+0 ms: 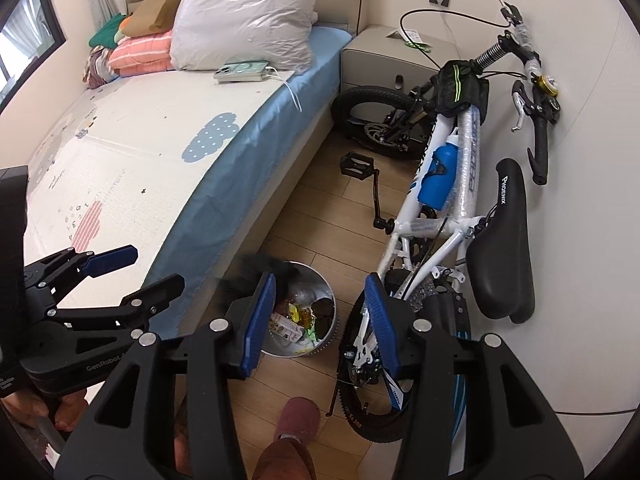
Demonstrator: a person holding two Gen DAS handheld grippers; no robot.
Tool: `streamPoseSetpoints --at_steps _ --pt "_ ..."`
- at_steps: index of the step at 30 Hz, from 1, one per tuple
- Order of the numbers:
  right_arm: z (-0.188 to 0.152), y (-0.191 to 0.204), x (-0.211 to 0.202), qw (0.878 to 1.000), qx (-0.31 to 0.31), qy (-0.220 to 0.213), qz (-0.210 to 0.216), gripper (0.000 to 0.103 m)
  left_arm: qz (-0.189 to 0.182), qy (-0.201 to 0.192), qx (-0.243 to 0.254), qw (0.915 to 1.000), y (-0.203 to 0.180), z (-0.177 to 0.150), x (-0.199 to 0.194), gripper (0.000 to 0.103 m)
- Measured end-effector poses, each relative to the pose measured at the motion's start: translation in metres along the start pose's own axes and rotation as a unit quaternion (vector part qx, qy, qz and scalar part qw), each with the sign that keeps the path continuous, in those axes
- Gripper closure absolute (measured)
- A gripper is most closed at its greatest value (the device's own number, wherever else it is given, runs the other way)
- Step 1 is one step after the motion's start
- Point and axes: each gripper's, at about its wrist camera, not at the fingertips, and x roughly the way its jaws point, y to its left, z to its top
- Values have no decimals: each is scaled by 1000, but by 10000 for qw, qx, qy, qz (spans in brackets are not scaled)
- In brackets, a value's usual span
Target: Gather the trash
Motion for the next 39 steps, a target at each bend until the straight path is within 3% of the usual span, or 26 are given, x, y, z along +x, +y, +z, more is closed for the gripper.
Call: streamPoseSetpoints --at_steps 11,17,22,27,39 --pt "23 27 -18 9991 -399 -42 152 54 317 -44 -340 9989 33 11 -44 27" --pt "45 83 -40 9945 -914 -158 480 49 680 -119 -773 9946 76 2 -93 25" --pt "67 154 -61 9841 -1510 -251 900 43 1061 -252 -1351 9848 130 -12 -146 23" --pt "90 245 -84 9649 -2187 -393 1398 36 1607 -491 -2019 9649 195 -38 -210 22" --pt "105 482 -145 9056 -3534 -646 2255 35 2642 -894 -3601 8902 343 -127 -364 21"
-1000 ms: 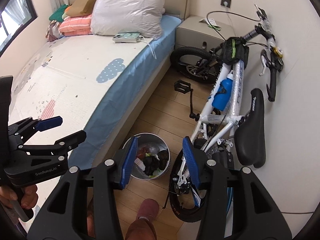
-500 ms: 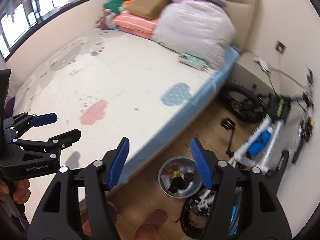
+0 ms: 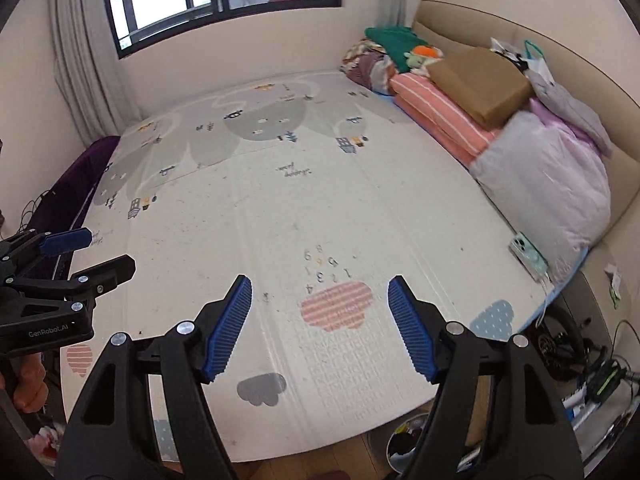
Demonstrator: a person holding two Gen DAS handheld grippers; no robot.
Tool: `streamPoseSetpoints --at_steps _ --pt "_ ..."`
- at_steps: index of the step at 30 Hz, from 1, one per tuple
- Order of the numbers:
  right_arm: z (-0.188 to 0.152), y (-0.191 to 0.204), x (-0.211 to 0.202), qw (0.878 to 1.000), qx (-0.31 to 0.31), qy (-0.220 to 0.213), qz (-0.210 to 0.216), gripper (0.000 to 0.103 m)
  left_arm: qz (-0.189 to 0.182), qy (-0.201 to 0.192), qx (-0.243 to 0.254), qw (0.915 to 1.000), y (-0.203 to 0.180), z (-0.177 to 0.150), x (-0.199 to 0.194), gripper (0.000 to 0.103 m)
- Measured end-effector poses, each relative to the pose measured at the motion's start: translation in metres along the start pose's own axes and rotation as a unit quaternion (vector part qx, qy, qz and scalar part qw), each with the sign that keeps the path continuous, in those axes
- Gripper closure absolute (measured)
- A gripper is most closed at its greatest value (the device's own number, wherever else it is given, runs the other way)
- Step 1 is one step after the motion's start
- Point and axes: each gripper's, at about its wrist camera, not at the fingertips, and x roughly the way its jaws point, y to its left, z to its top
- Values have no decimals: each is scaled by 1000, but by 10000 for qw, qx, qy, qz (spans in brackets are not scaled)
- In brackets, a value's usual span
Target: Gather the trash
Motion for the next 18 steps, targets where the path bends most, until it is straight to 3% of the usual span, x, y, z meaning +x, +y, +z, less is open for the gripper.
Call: streamPoseSetpoints --at_steps 8,18 --pt "48 70 27 9993 -331 103 113 35 377 77 -486 9981 75 15 -1 21" --pt "72 89 70 9943 -892 311 496 35 928 260 -1283 9870 104 14 16 21"
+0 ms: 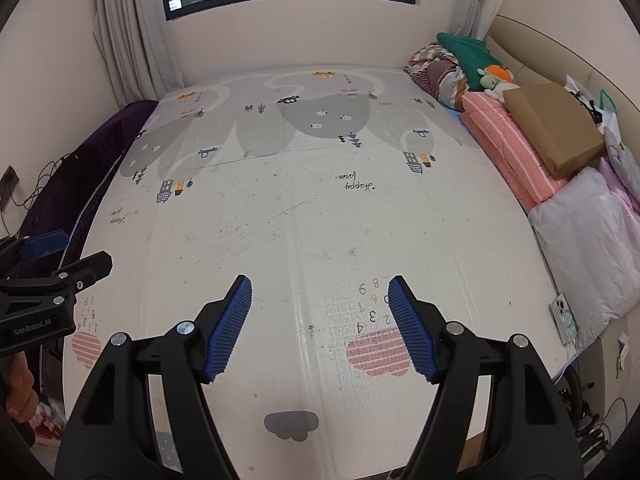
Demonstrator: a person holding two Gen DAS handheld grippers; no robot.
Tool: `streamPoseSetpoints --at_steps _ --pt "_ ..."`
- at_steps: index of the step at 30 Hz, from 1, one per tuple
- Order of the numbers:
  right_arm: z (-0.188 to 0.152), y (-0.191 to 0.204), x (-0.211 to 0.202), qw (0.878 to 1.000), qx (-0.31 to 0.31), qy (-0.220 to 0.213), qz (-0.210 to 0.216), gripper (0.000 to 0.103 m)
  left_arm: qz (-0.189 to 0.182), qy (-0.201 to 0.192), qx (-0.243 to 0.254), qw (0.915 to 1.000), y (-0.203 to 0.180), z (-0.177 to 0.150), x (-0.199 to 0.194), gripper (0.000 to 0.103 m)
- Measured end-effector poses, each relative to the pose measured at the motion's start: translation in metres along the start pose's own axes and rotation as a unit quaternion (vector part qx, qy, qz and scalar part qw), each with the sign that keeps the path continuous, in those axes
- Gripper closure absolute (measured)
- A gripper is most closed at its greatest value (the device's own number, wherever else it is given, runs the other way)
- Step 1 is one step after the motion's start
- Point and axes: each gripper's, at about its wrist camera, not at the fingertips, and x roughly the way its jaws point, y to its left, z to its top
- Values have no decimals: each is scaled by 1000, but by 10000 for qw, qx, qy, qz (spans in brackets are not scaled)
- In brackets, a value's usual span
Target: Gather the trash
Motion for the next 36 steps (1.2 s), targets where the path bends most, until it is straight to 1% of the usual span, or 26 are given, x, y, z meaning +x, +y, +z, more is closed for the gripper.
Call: streamPoseSetpoints --at_steps 3,7,10,16,24,36 --pt "8 0 5 9997 -222 3 133 35 30 80 -346 9994 2 -1 2 21" --pt "17 -1 8 9984 -499 -8 271 35 208 93 -531 9983 -2 -1 2 21" --pt "18 -2 7 9976 -604 6 353 35 226 101 -616 9978 -6 -1 -1 21" --pt "15 -5 4 9971 -644 20 393 35 241 43 -513 9984 -12 1 -9 21" --pt "11 -4 -3 9976 -599 -29 343 35 229 -42 -383 9990 -13 0 -18 21" --pt "10 -4 -12 9980 -536 -107 310 35 81 -49 -394 9992 -12 -7 -24 21"
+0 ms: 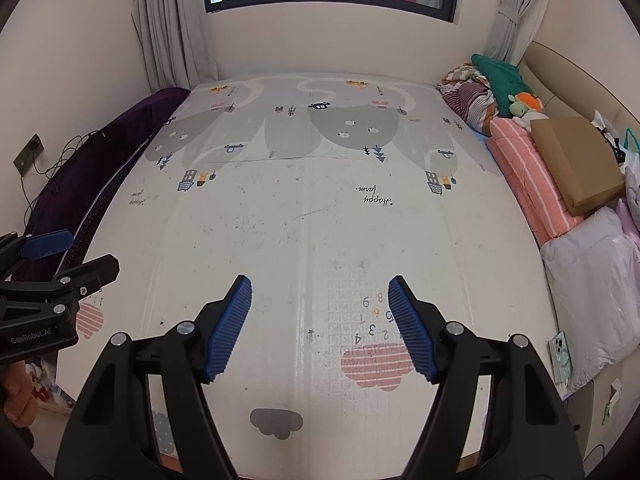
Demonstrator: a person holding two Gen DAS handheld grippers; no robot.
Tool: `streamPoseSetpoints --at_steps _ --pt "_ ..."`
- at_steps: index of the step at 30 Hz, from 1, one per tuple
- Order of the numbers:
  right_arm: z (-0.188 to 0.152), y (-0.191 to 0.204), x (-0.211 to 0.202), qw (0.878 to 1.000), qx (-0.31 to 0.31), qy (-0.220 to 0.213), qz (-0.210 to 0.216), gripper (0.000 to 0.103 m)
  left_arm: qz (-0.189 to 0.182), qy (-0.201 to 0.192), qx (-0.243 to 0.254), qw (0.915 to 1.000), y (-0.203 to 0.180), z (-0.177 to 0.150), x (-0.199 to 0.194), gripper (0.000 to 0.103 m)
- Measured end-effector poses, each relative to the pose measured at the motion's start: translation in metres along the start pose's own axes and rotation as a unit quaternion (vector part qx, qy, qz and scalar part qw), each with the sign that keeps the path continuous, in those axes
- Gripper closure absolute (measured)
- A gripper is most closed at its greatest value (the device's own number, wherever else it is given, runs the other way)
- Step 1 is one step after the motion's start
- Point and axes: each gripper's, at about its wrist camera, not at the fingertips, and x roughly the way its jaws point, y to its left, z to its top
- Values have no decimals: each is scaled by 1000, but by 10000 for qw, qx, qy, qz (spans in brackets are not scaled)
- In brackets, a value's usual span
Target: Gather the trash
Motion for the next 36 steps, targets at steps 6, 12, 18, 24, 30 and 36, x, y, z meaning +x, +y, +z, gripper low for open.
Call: streamPoseSetpoints --at_steps 6,12,18,24,30,36 --pt "-1 0 -1 10000 -14 -3 2 35 -20 -22 -27 10000 2 -1 -1 21" --pt "0 0 -1 10000 -5 0 9 35 6 -32 -61 10000 3 -1 -1 21" --pt "0 3 -2 10000 -29 -16 0 35 -14 -35 -114 9999 4 -1 -2 21" --pt "2 3 -1 10000 -23 1 -2 35 -21 -78 -122 9999 4 -3 -3 21" --pt "1 3 -2 10000 -33 -14 -11 35 -11 -126 -116 9999 4 -2 -5 21" --pt "2 3 -2 10000 -32 -17 -11 35 -38 -112 -140 9998 4 -1 -4 20"
